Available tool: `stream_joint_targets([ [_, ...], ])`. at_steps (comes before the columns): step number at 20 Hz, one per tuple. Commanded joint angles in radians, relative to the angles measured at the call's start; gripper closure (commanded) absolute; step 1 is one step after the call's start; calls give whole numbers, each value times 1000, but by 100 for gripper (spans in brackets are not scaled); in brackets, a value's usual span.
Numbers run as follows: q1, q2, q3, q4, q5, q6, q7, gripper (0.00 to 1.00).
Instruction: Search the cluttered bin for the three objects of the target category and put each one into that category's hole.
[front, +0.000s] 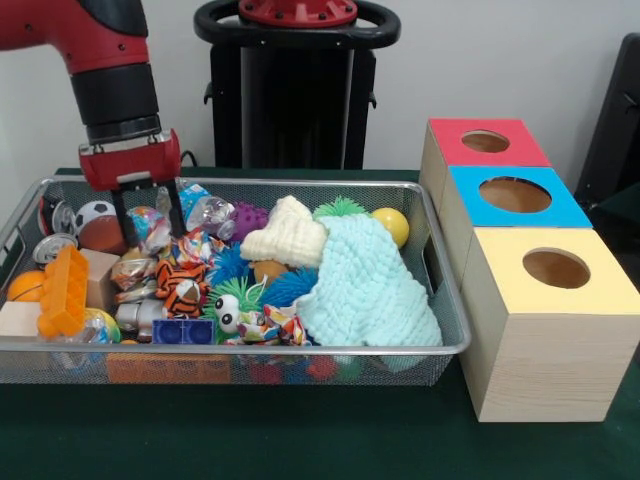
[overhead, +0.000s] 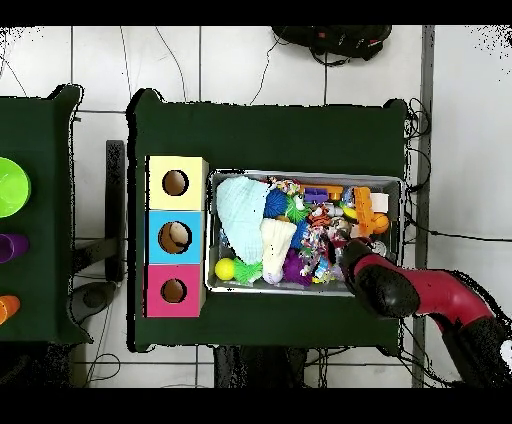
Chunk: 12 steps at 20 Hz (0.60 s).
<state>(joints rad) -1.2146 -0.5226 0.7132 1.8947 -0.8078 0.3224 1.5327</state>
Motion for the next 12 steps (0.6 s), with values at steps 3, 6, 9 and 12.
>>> stream_joint_targets([
  [3, -73, 72, 72, 25, -113, 177, -390, 0],
  [6, -108, 42, 99, 98, -102, 200, -407, 0],
  [9, -123, 0, 127, 140, -78, 222, -396, 0],
  [12, -124, -35, 157, 156, -47, 253, -388, 0],
])
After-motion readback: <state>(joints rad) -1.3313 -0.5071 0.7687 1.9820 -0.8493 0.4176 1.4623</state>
